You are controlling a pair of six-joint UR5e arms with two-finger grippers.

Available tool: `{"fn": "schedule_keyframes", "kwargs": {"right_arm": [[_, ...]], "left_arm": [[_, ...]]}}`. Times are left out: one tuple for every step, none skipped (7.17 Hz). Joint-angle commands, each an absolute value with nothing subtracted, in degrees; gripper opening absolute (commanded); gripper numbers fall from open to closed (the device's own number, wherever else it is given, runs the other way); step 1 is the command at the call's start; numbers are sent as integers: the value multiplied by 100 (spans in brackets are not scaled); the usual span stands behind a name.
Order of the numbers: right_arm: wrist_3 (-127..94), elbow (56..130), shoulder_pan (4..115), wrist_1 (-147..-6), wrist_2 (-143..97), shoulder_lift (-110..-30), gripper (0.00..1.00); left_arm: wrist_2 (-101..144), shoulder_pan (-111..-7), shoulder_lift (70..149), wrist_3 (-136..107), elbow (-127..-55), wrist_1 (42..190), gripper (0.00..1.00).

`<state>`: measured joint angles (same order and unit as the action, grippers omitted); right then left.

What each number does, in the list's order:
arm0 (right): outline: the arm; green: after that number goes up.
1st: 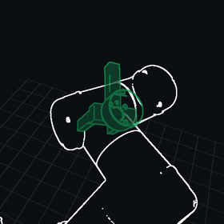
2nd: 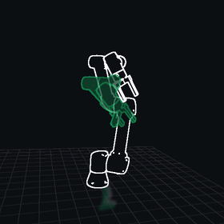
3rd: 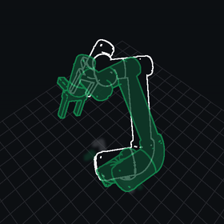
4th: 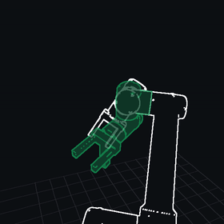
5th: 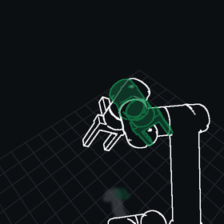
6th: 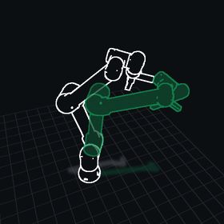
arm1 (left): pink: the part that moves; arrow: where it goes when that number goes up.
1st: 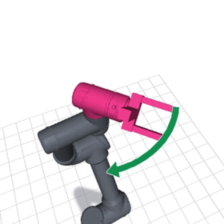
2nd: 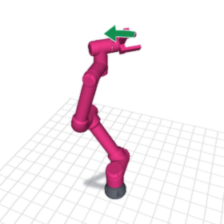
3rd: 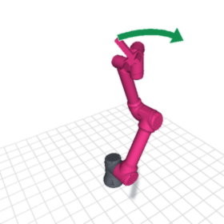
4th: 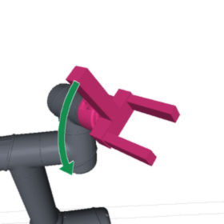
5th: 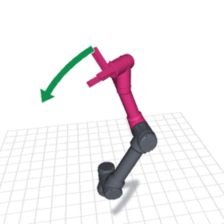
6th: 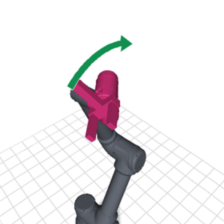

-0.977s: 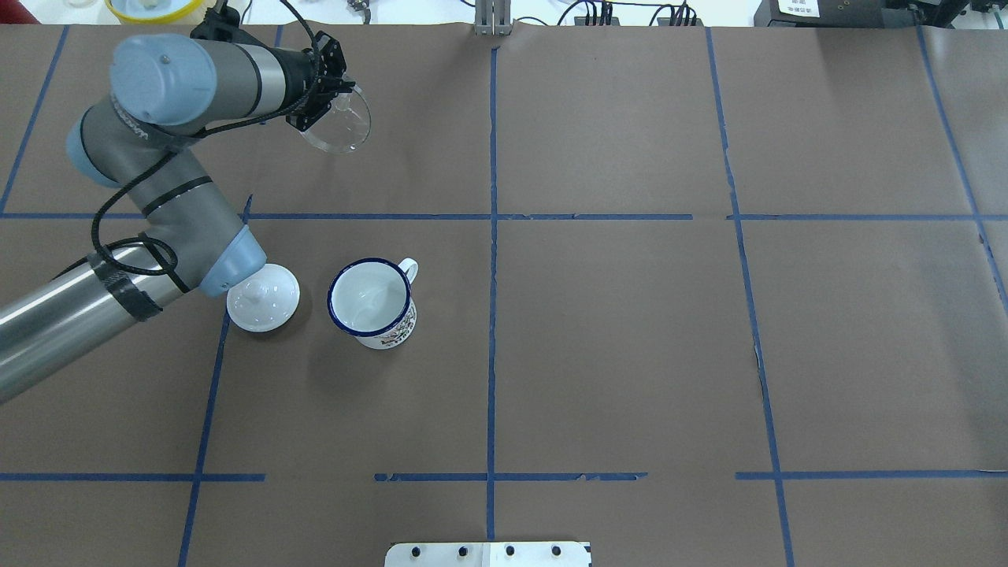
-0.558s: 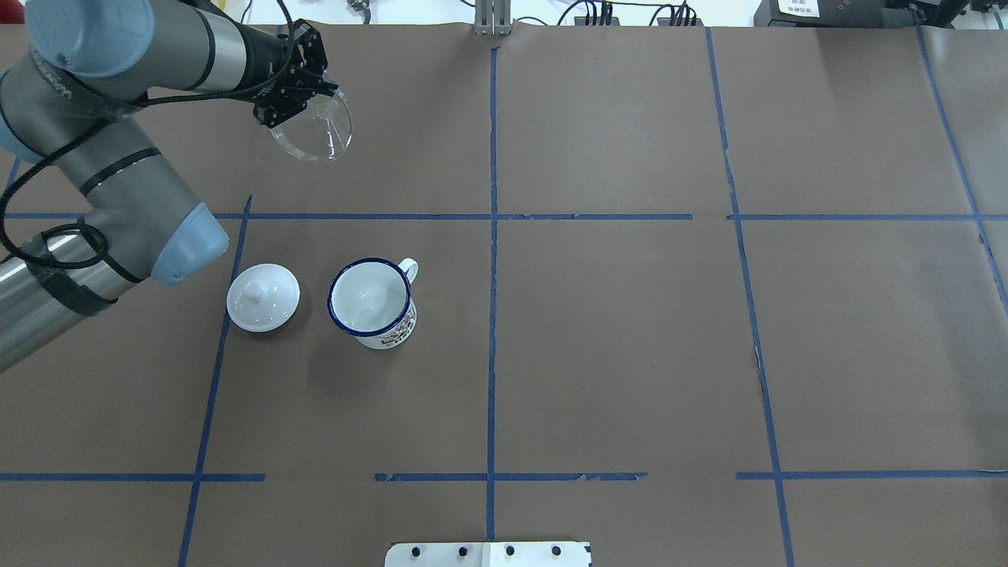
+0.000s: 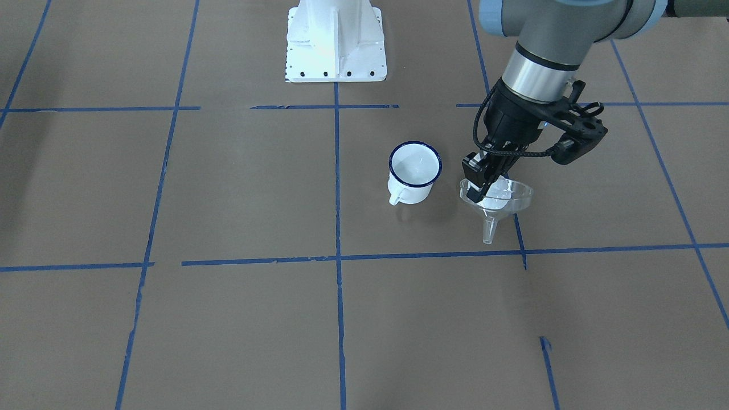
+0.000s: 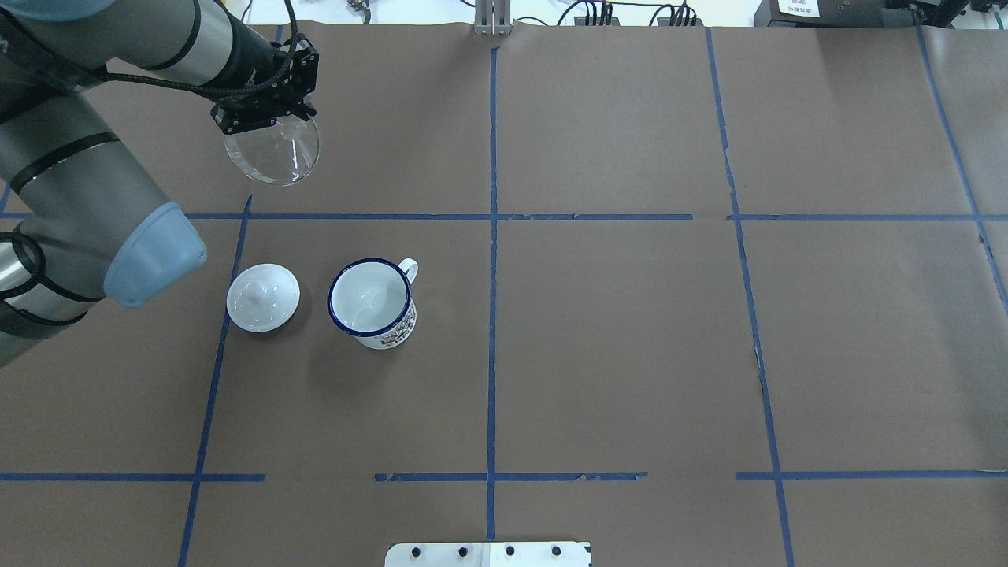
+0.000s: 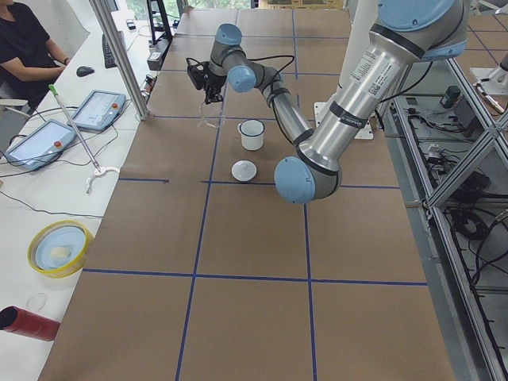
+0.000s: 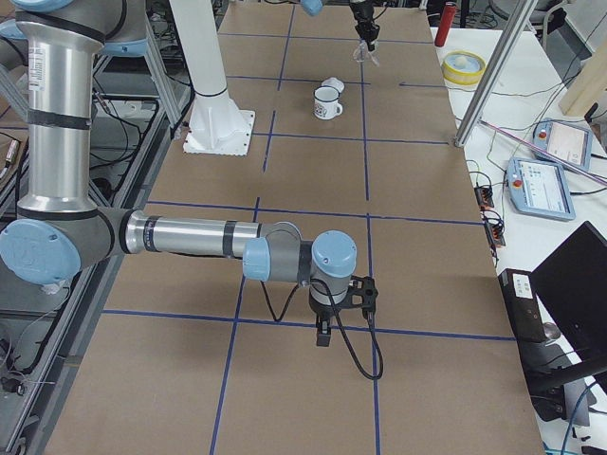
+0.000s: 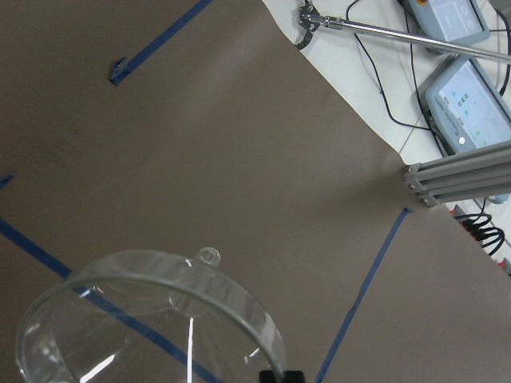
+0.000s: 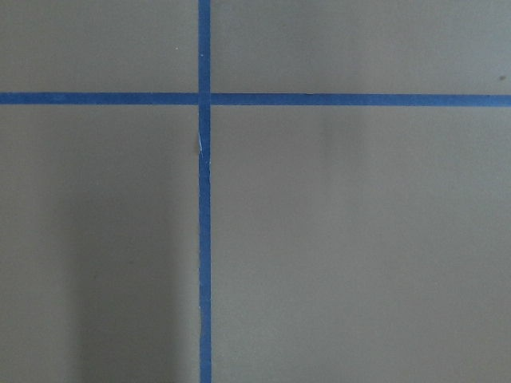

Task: Place funnel on cup
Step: 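Lift the funnel and carry it toward the open mug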

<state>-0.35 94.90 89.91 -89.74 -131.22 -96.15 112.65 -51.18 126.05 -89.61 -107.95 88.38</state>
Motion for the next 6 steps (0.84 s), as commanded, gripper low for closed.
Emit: {"fn": "schedule_keyframes", "kwargs": {"right_arm": [[-35, 9492, 8991, -8974, -13122, -9615, 100], [-35, 9492, 8991, -8974, -13122, -9615, 100], [-35, 9492, 8991, -8974, -13122, -9615, 100], [-35, 9492, 8991, -8974, -13122, -9615, 100], [-35, 9492, 8991, -8974, -13122, -9615, 100], [-35, 9492, 8991, -8974, -13122, -9615, 100]], "left_arm": [[11670, -5098, 13007, -7399, -10898, 7535, 0], [11681, -4915, 12990, -6522, -10890, 7419, 0], [11689, -4809, 13112, -6043, -10898, 6957, 0], [11698, -4642, 13296, -6003, -10968, 6526, 0], [11698, -4501, 13472, -6003, -10960, 6217, 0], [11698, -4343, 13682, -6003, -10899, 5927, 0]]}}
